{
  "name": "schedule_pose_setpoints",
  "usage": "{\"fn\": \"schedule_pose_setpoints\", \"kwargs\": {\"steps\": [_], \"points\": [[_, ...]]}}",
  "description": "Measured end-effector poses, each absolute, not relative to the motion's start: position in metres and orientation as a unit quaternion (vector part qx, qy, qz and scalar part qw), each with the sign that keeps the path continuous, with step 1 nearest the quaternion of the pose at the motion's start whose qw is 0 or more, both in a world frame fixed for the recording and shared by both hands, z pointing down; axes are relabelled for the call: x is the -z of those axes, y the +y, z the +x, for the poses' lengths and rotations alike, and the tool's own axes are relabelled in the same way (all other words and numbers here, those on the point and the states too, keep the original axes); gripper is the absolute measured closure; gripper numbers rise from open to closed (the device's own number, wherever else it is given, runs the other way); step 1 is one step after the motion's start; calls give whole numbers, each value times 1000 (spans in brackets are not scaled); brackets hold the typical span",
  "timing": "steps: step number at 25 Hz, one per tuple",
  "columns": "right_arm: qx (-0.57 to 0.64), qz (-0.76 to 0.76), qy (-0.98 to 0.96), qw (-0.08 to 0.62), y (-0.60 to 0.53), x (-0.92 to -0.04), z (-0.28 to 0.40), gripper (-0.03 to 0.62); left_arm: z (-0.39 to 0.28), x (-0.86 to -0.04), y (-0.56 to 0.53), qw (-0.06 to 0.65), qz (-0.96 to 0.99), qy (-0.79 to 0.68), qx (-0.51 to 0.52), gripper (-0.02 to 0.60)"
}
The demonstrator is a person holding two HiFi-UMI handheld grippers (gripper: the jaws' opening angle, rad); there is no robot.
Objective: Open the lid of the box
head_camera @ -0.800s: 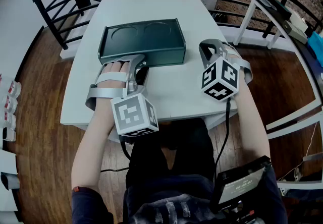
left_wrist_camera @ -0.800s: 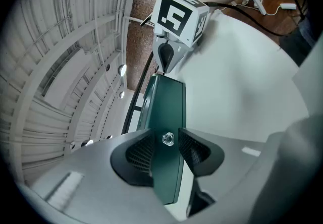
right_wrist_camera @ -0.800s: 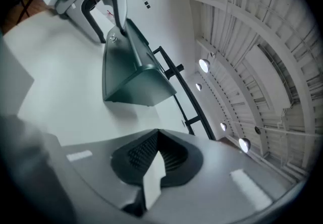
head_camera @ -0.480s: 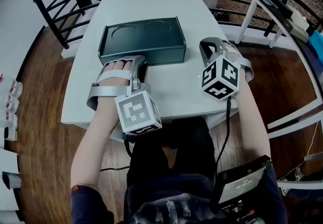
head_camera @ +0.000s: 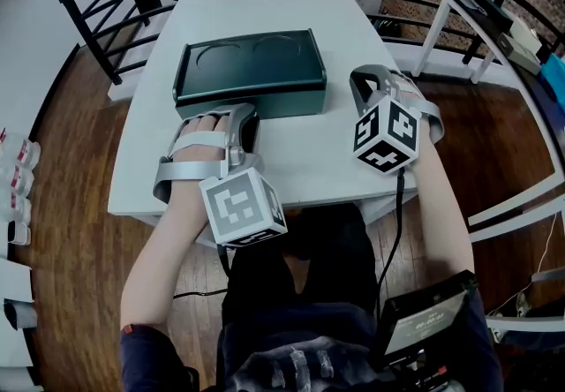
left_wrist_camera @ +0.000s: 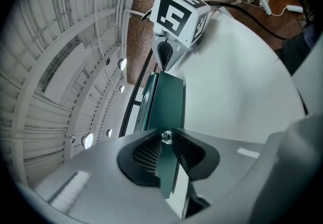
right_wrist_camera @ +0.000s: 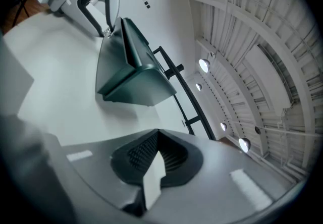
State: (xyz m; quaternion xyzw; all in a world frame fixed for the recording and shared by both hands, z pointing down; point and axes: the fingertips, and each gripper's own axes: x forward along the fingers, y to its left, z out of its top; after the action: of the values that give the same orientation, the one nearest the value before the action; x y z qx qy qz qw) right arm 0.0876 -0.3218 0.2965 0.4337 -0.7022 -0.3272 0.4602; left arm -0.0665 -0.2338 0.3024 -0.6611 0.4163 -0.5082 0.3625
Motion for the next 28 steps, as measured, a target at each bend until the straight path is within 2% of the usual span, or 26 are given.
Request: {"fn": "schedule_pose_setpoints", "kwargs": {"steps": [28], "points": [[329,429,-705,459,-322,-298,86,589,-58,-302,-124,380,-675,396,493,497]]}}
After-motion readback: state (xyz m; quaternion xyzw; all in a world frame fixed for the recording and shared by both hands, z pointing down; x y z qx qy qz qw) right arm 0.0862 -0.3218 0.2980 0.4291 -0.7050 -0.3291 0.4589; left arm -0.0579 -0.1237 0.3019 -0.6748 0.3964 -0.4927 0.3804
